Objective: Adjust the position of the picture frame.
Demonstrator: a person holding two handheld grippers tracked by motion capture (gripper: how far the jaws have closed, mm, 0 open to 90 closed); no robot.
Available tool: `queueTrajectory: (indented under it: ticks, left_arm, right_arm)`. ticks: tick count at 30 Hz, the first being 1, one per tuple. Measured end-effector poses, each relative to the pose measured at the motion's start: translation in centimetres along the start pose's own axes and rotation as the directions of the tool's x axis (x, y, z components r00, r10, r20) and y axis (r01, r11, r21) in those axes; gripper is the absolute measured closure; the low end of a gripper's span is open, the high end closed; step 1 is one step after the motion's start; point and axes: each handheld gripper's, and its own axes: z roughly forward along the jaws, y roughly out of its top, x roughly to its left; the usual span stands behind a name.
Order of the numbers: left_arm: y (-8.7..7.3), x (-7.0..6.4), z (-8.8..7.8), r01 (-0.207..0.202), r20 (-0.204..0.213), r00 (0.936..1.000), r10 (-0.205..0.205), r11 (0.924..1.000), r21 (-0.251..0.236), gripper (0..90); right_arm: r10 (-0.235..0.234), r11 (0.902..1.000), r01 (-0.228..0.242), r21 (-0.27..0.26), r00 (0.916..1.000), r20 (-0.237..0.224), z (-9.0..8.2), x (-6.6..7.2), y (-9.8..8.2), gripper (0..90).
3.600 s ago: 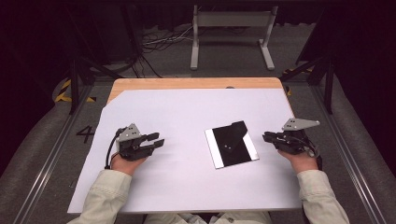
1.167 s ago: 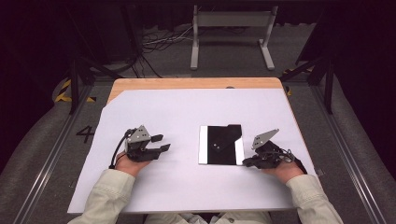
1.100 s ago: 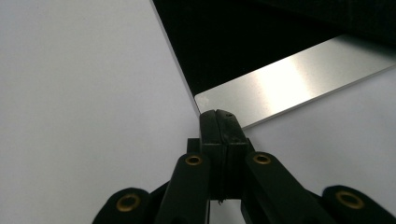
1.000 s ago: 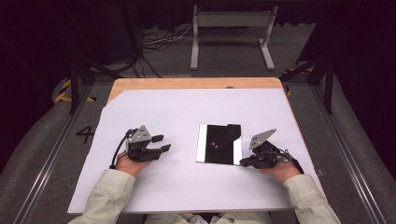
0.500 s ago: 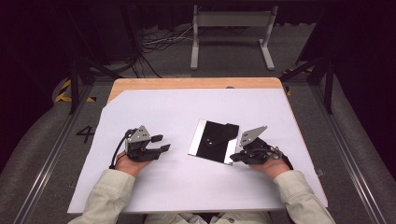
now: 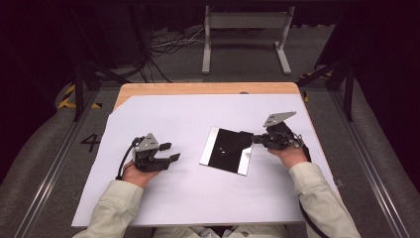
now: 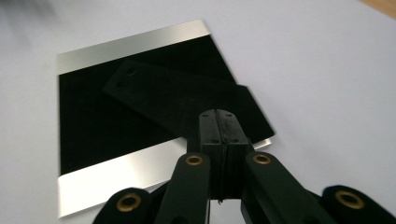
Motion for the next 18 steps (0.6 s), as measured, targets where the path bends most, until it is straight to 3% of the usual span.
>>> queueTrajectory:
  ticks: [9, 15, 18]
  left_arm:
    - [-0.1, 0.1, 0.1, 0.006, 0.003, 1.0000, -0.006, 1.0000, 0.006, 42.9]
    - [-0.2, 0.1, 0.2, 0.015, 0.003, 0.9999, -0.015, 0.9998, 0.012, 43.0]
    - [-0.2, 0.2, 0.2, 0.017, -0.003, 0.9998, -0.017, 0.9997, 0.014, 43.0]
  right_arm:
    - [0.078, 0.9969, -0.077, -0.013, 0.9960, 0.044, 1.0, -3.2, 0.3, 90.0]
    - [0.065, 0.9976, -0.066, 0.022, 0.9955, 0.069, 3.3, -4.2, 0.1, 90.0]
    - [0.097, 0.9953, -0.097, 0.001, 0.9934, 0.061, 3.8, -4.8, -0.1, 90.0]
